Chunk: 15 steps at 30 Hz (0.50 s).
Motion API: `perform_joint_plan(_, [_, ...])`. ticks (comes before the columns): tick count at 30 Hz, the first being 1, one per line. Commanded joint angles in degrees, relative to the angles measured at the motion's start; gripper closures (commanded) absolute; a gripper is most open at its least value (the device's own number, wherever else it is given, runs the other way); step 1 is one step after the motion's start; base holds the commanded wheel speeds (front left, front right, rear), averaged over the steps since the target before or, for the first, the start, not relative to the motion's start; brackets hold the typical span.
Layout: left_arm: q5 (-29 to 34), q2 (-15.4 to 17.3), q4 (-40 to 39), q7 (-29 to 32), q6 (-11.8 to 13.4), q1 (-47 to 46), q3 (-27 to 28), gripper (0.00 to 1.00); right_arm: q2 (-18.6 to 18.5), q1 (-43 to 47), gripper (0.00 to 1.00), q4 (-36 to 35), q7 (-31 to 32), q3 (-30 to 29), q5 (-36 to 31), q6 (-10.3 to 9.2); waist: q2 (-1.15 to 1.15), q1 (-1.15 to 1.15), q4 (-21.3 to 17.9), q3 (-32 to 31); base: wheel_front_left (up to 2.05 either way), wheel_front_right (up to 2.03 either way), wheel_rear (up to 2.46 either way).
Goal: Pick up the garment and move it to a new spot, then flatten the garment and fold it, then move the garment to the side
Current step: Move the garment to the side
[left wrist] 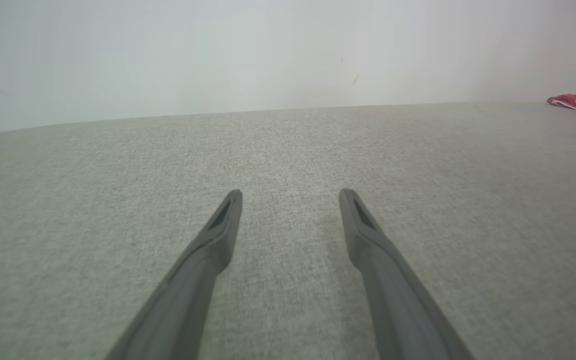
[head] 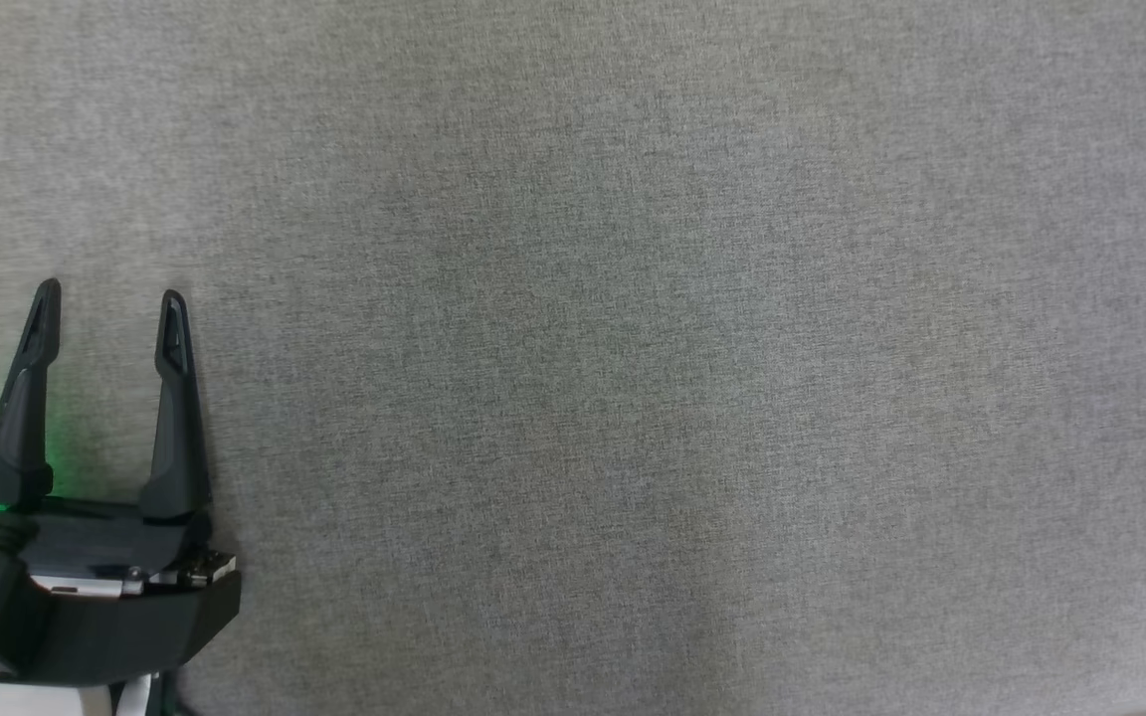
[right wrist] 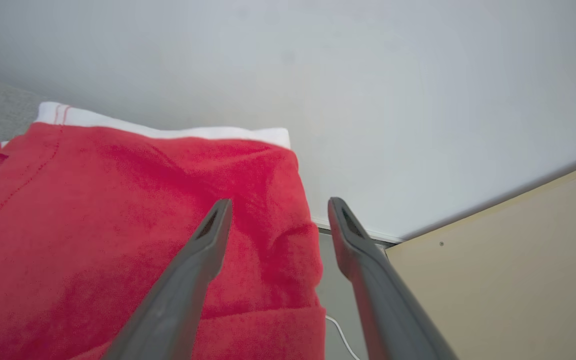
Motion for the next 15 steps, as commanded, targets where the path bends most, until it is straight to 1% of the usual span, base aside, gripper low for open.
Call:
perform_joint_plan(1, [-0.72,-0.24,0.59,-0.16,0.14,-0.39,0.2,0.0,0.17,-0.63,0.0,0.29,-0.57,-0.57,-0.61,-0.19,-0.01,-0.01,0.24,-0.45,0.0,0.0,0.0])
perform_joint_plan(4, [-0.59,-0.72,1.1,-0.16,0.14,-0.22,0.29,0.0,1.04,-0.78,0.0,0.37,-2.26,-0.96,-2.08,-0.19,-0.01,-0.01,0.55,-1.91,0.0,0.0,0.0])
perform_joint_plan(9, [-0.87,-1.51,2.18,-0.16,0.14,0.74,0.82,0.0,3.7,1.2,0.0,-0.39,-6.41,-2.5,-2.17,-0.19,-0.01,-0.01,0.97,-5.84,0.0,0.0,0.0])
perform_joint_plan(14, [-0.98,-2.43,3.83,-0.16,0.14,2.8,1.43,0.0,7.8,4.49,0.0,-2.32,-10.85,-3.01,-0.73,-0.19,-0.01,-0.01,1.63,-11.23,0.0,0.0,0.0])
perform_joint_plan(15, [-1.24,-2.82,4.56,-0.16,0.14,3.61,1.48,0.0,9.69,6.32,0.0,-3.27,-12.4,-3.18,-0.27,-0.19,-0.01,-0.01,2.05,-13.68,0.0,0.0,0.0])
